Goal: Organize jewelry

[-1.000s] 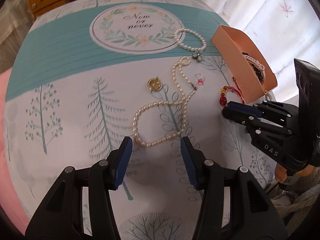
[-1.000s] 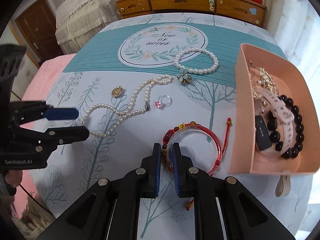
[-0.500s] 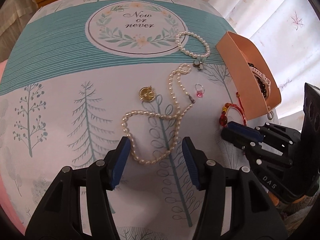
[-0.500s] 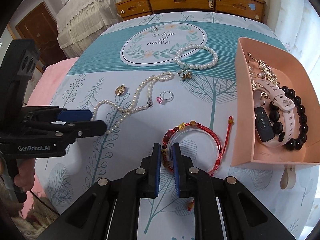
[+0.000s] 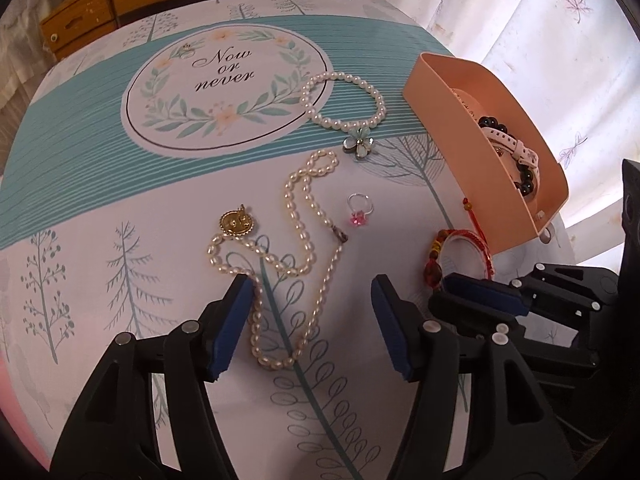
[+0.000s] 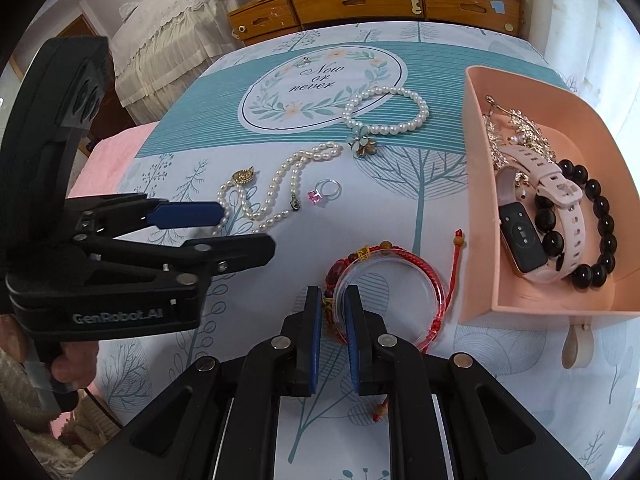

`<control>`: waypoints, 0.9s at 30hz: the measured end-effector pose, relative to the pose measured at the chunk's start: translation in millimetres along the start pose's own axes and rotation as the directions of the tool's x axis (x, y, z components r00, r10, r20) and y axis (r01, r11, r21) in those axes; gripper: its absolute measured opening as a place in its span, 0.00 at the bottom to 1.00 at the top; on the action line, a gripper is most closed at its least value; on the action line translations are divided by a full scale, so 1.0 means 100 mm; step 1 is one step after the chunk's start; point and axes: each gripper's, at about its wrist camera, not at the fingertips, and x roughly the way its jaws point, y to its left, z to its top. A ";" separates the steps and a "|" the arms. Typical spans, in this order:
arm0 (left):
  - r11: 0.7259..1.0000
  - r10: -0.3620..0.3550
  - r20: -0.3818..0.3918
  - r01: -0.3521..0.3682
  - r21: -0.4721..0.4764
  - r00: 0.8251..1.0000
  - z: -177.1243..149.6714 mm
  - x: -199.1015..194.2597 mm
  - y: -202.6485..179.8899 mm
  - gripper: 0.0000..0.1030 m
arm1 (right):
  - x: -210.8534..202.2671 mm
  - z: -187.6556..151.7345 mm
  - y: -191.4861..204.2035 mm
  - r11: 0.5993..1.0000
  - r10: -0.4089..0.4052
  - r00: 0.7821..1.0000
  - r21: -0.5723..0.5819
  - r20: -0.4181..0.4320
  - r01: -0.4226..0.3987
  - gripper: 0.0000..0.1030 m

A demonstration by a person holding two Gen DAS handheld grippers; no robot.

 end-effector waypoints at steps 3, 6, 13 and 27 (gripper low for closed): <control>0.997 0.062 0.013 -0.063 0.037 0.998 0.02 0.04 -0.09 0.56 | -0.01 -0.02 -0.03 1.000 0.008 1.000 0.011 0.004 -0.008 0.11; 0.992 0.098 0.023 -0.099 0.084 0.995 0.02 0.07 -0.18 0.50 | -0.01 -0.03 -0.07 1.000 0.013 1.000 0.021 0.006 -0.013 0.11; 0.996 0.059 -0.035 -0.057 0.065 0.998 0.09 0.09 -0.07 0.06 | -0.04 -0.06 -0.14 0.998 0.033 0.999 0.045 0.013 -0.033 0.11; 0.999 0.017 0.050 -0.016 -0.030 0.999 -0.02 -0.36 0.13 0.00 | -0.20 -0.12 -0.12 0.998 0.042 0.998 0.047 0.042 -0.044 0.11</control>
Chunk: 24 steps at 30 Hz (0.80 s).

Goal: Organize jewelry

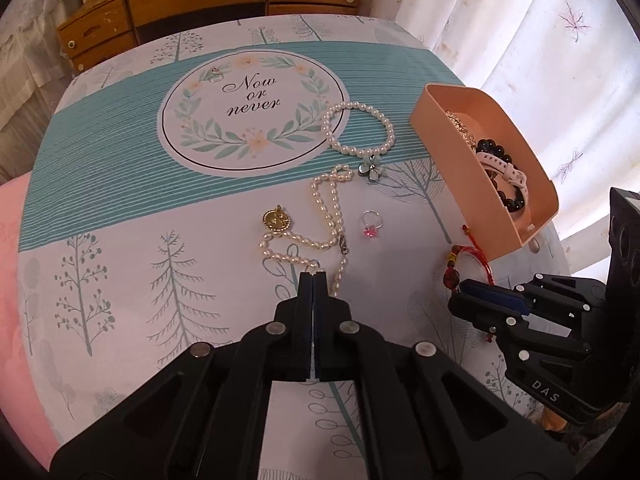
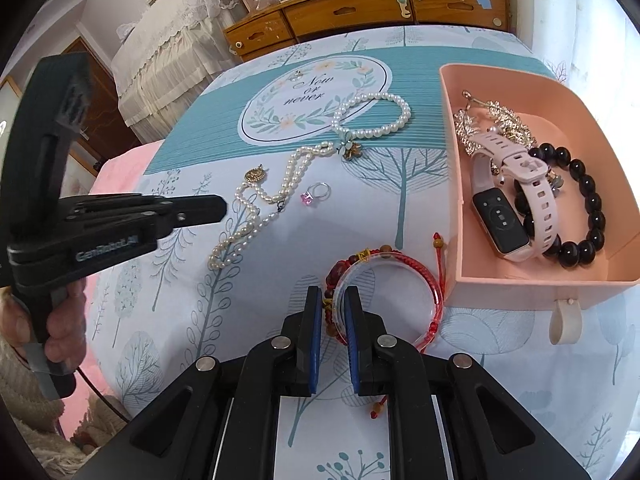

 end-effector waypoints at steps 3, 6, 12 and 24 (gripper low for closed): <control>1.000 0.015 0.004 -0.015 -0.025 1.000 0.01 -0.01 0.06 0.00 | -0.04 -0.01 0.00 1.000 -0.001 1.000 0.001 0.007 0.001 0.11; 0.996 -0.006 -0.001 0.006 -0.085 1.000 0.03 0.03 0.18 0.00 | -0.06 -0.02 0.01 1.000 -0.002 1.000 0.000 0.011 0.002 0.11; 0.996 0.022 -0.018 -0.024 -0.090 1.000 0.12 0.17 0.25 0.03 | -0.08 -0.03 0.01 1.000 -0.003 1.000 -0.001 0.013 0.003 0.11; 0.987 0.039 0.059 -0.048 0.155 0.997 0.52 0.31 -0.11 0.39 | -0.07 -0.02 0.02 1.000 0.001 1.000 -0.005 0.012 -0.001 0.11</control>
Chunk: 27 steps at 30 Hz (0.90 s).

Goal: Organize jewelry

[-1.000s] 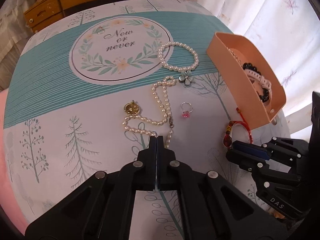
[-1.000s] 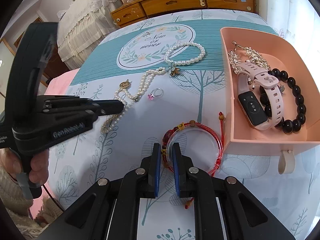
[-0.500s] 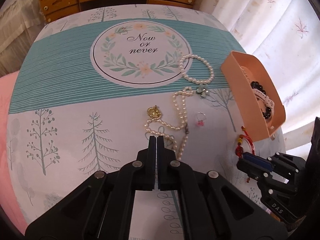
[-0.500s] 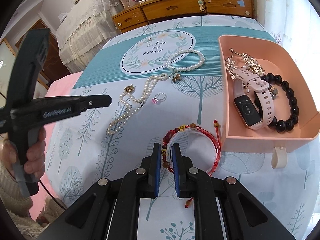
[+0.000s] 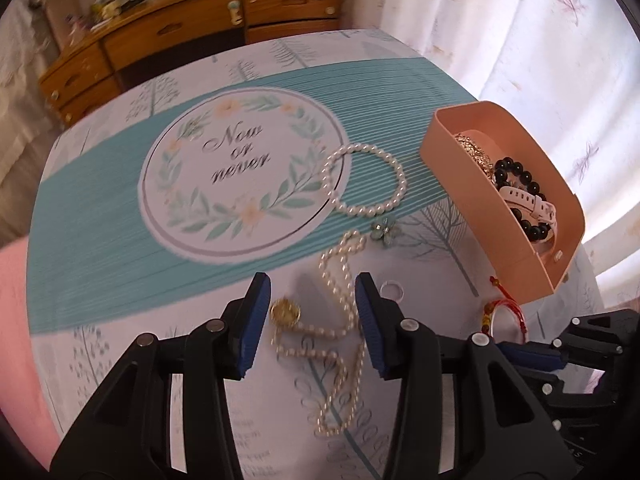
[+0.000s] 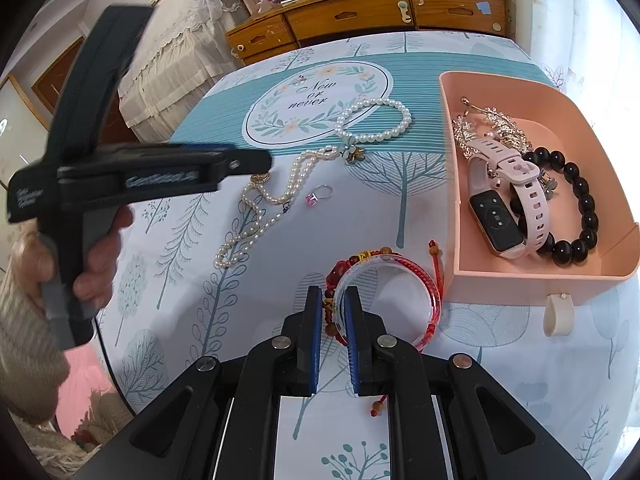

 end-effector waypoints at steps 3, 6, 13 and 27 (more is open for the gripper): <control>0.998 -0.022 -0.016 0.023 0.059 1.000 0.11 0.15 -0.08 0.39 | 0.00 0.00 0.00 1.000 0.002 1.000 0.002 0.003 -0.002 0.11; 0.995 -0.034 -0.035 0.038 0.097 0.999 0.17 0.29 -0.13 0.39 | -0.01 -0.01 -0.01 1.000 0.005 1.000 0.006 0.003 -0.006 0.11; 0.987 -0.055 -0.077 0.066 0.148 0.995 0.23 0.47 -0.18 0.26 | -0.01 0.00 -0.03 1.000 0.013 1.000 0.016 0.008 -0.013 0.11; 0.987 -0.047 -0.044 0.053 0.153 0.998 0.23 0.22 -0.22 0.03 | -0.11 0.02 -0.03 0.999 0.028 0.999 0.032 0.041 -0.029 0.11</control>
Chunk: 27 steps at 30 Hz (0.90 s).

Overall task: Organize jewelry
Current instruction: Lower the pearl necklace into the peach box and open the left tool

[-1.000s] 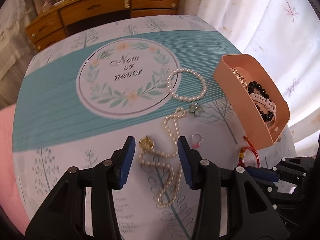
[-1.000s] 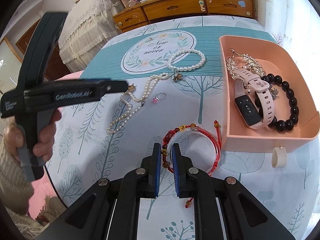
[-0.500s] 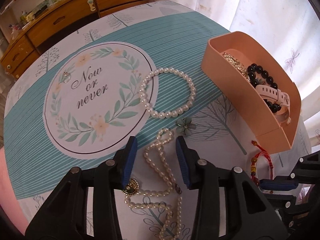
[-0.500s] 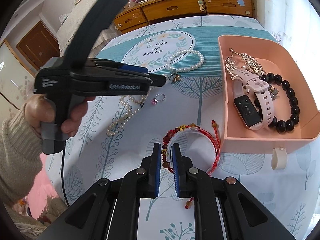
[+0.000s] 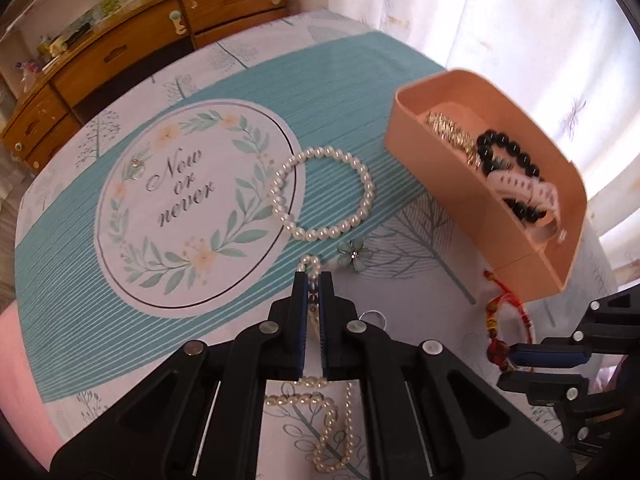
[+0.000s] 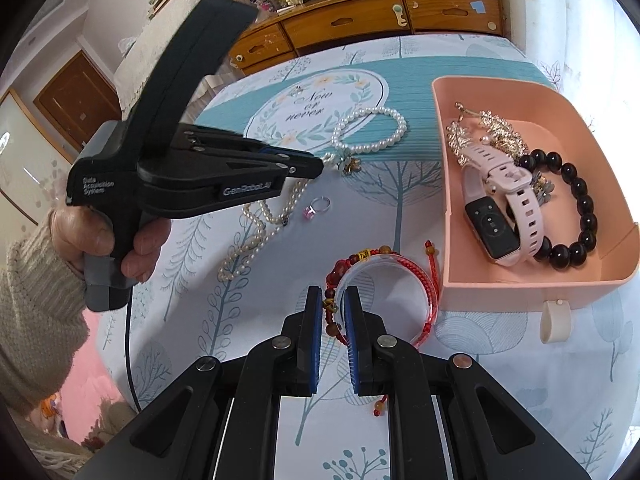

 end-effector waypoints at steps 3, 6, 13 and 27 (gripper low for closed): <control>0.999 -0.008 0.049 0.010 -0.042 0.999 0.03 -0.28 0.03 0.03 | -0.07 0.04 0.00 1.000 0.001 1.000 0.005 0.023 -0.001 0.11; 0.996 -0.017 0.105 0.026 -0.086 0.994 0.07 -0.65 0.03 0.03 | -0.20 0.10 0.00 1.000 0.005 0.998 0.010 0.057 -0.006 0.10; 0.990 0.004 0.270 0.035 -0.138 0.963 0.28 -1.59 -0.11 0.03 | -0.68 0.33 -0.03 0.999 0.035 0.986 0.029 0.164 -0.040 0.07; 0.989 -0.078 0.463 0.126 -0.075 0.883 1.18 -2.60 -0.73 0.03 | -1.60 0.49 -0.31 0.995 -0.046 0.949 0.098 0.312 0.016 0.06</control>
